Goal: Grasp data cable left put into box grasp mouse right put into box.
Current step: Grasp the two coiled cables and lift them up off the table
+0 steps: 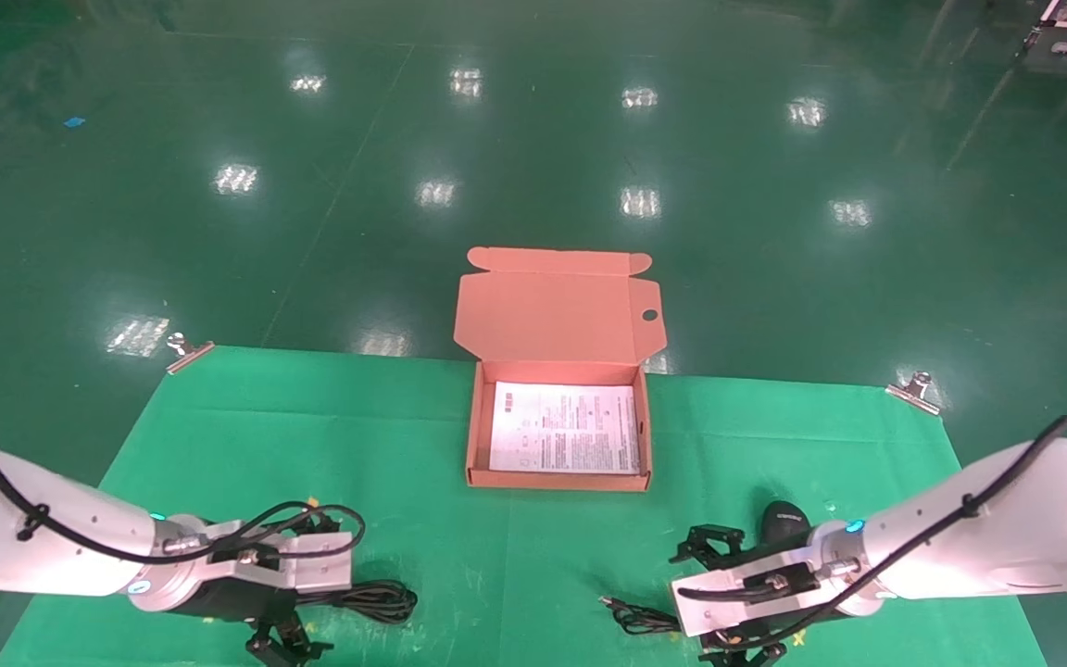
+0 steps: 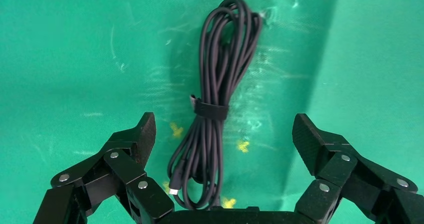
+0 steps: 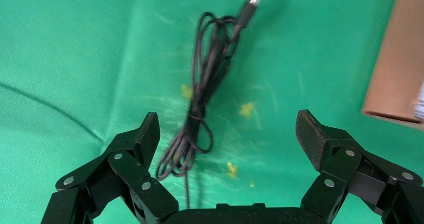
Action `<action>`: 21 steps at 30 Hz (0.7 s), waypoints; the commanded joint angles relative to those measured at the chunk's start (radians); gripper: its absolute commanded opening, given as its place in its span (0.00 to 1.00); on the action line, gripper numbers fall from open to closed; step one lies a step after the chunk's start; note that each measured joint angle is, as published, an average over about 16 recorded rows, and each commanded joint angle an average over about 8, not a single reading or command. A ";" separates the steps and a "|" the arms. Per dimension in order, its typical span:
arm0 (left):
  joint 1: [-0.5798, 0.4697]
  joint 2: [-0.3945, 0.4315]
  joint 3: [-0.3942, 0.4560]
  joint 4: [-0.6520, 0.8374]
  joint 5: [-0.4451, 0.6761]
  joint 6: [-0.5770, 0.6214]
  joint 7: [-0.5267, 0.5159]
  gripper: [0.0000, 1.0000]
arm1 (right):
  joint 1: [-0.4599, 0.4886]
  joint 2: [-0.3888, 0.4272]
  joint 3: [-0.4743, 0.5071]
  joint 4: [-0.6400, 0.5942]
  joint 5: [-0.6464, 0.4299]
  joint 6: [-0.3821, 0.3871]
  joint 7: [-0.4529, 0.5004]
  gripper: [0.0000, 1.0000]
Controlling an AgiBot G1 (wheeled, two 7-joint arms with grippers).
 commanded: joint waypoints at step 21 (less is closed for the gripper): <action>-0.018 0.027 -0.013 0.157 -0.021 -0.063 0.069 0.00 | 0.033 -0.061 -0.013 -0.163 -0.021 0.067 -0.079 0.00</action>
